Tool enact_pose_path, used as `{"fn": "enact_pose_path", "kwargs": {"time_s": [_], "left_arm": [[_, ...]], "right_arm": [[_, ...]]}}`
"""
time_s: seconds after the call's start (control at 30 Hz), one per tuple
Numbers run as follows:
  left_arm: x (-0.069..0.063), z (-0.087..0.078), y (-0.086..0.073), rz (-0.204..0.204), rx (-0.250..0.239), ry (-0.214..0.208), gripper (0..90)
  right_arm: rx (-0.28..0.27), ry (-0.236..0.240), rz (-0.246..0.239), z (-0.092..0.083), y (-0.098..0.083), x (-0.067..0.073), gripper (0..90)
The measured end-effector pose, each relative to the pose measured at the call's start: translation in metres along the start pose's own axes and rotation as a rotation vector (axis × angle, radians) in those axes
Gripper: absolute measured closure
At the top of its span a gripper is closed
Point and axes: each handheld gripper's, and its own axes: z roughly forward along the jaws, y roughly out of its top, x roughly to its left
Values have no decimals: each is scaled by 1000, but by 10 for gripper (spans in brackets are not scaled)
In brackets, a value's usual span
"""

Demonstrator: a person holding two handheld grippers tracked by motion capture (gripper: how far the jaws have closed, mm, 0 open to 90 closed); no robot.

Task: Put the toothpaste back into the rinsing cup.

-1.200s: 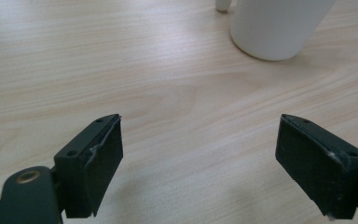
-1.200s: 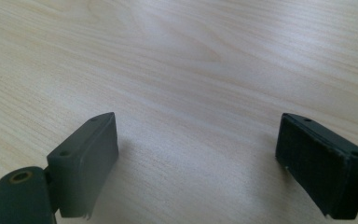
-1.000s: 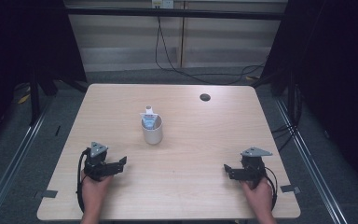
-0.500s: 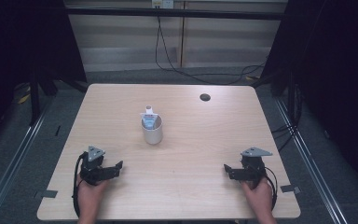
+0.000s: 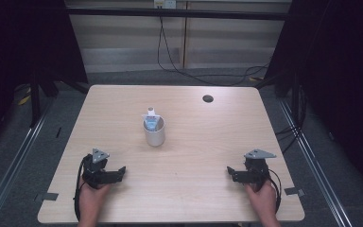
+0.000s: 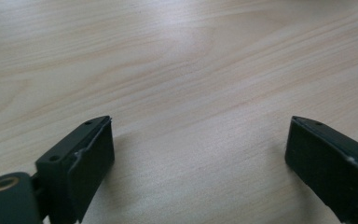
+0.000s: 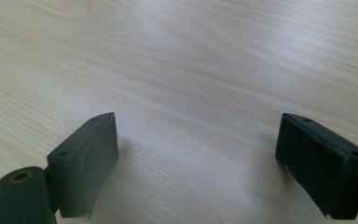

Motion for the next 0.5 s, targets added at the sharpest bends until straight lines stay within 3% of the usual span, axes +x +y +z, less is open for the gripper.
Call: {"fn": "enact_pose_path", "kwargs": {"time_s": [0.5], "left_arm": [[0,2,1,29,28,-20,1]], "right_arm": [[0,0,0,0,0,0,123]]}}
